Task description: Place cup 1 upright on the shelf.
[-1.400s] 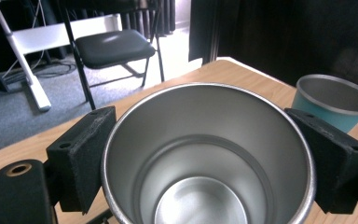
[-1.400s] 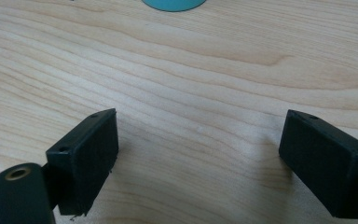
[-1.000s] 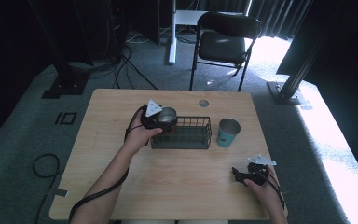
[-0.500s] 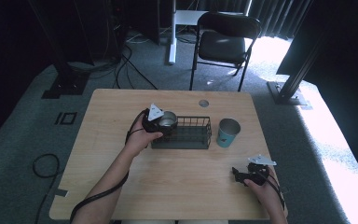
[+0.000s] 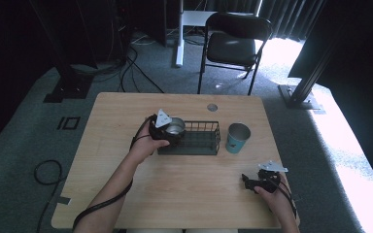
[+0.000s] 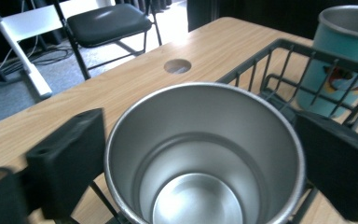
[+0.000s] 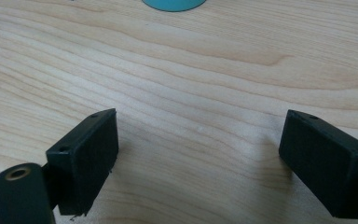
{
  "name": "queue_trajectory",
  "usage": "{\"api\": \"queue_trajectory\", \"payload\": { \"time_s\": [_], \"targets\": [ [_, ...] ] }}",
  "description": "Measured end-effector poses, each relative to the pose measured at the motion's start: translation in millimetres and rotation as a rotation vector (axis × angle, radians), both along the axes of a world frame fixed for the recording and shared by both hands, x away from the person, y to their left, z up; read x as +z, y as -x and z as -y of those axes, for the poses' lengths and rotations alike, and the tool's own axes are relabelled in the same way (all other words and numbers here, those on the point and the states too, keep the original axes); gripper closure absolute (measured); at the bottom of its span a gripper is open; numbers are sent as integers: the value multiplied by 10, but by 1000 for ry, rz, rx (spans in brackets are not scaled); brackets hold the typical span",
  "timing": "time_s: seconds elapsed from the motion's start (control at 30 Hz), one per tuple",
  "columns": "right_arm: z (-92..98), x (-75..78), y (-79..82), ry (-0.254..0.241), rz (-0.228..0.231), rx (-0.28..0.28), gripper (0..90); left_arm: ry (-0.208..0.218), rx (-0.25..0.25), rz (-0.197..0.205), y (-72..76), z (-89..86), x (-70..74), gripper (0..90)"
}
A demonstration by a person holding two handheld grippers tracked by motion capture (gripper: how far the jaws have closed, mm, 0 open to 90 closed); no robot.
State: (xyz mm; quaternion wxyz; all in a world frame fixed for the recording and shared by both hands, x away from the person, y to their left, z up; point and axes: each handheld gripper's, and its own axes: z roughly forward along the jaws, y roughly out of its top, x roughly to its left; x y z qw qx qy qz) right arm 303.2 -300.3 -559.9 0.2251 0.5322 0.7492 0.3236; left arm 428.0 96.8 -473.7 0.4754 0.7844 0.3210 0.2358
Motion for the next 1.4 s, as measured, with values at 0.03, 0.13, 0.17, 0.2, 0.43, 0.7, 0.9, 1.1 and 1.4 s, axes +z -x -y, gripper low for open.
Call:
{"api": "queue_trajectory", "payload": {
  "time_s": [0.03, 0.13, 0.17, 0.2, 0.43, 0.7, 0.9, 1.1, 1.4],
  "targets": [
    [0, 0, 0, 0, 0, 0, 113, 0, -1, 1, 5, -11, 17, 34],
    [0, 0, 0, 0, 0, 0, 113, 7, -4, 3, 21, -32, 48, 34],
    [0, 0, 0, 0, 0, 0, 113, 14, -8, 0, 30, -41, 59, 34],
    [0, 0, 0, 0, 0, 0, 113, 13, -11, -1, 40, -51, 68, 34],
    [0, 0, 0, 0, 0, 0, 113, 30, -9, 0, 106, -143, 125, 34],
    [0, 0, 0, 0, 0, 0, 113, 34, -12, -8, 200, -272, 145, 35],
    [-1, 0, 0, 0, 0, 0, 113, 24, -5, -11, 257, -381, 132, 35],
    [0, 0, 0, 0, 0, 0, 113, 23, 1, -18, 329, -508, 105, 35],
    [-1, 0, 0, 0, -1, 0, 113, 33, 43, -32, 451, -708, 43, 35]
  ]
}}
